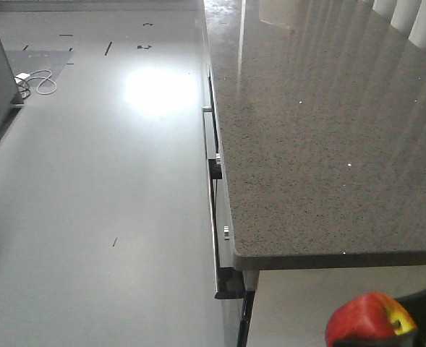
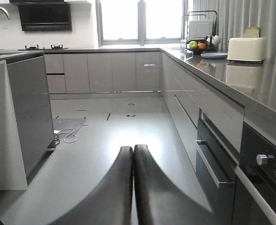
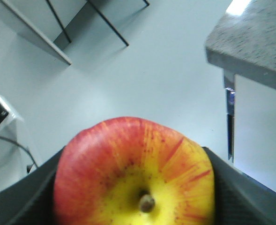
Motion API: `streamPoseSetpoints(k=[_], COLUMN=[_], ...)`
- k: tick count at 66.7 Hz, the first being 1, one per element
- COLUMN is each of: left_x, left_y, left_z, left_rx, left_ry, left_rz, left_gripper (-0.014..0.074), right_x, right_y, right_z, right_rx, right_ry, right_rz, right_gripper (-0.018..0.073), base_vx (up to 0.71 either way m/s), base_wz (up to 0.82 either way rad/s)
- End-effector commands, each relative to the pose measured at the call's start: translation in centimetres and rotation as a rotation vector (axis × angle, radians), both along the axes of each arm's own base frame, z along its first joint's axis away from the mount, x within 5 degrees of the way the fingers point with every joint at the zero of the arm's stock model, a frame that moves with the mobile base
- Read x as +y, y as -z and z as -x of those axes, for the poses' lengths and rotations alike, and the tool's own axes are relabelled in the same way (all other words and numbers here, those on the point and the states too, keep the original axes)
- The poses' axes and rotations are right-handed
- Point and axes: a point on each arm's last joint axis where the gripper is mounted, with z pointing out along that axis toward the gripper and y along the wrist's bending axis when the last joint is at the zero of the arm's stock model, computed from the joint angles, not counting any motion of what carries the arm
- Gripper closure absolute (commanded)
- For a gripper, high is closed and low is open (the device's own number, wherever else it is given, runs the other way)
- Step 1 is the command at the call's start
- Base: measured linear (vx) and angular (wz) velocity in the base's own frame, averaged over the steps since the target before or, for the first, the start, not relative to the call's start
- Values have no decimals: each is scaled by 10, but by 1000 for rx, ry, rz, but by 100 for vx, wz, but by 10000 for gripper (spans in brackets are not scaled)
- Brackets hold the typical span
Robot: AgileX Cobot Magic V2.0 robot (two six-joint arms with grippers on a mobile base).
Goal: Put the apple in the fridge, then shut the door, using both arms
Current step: 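Retract the right arm holding the apple toward the robot body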
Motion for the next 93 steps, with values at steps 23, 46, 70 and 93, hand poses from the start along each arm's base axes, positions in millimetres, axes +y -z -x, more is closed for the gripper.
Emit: streamPoseSetpoints(k=[23, 46, 70, 93], left_x=[-1, -1, -1, -1], left_y=[-13, -13, -13, -13], left_z=[3, 3, 3, 3], left_rx=[-109, -109, -109, -109], left_ry=[10, 10, 10, 10], left_rz=[-1, -1, -1, -1], left_gripper=[603, 603, 603, 603], right_x=[9, 14, 14, 14], right_y=[18, 19, 19, 19], right_z=[36, 44, 44, 44], right_rx=[-22, 10, 9, 9], right_ry=[-63, -161, -159, -159], right_rz=[-124, -124, -125, -125], right_gripper=[429, 429, 429, 429], base_vx=[0, 0, 0, 0], base_wz=[0, 0, 0, 0])
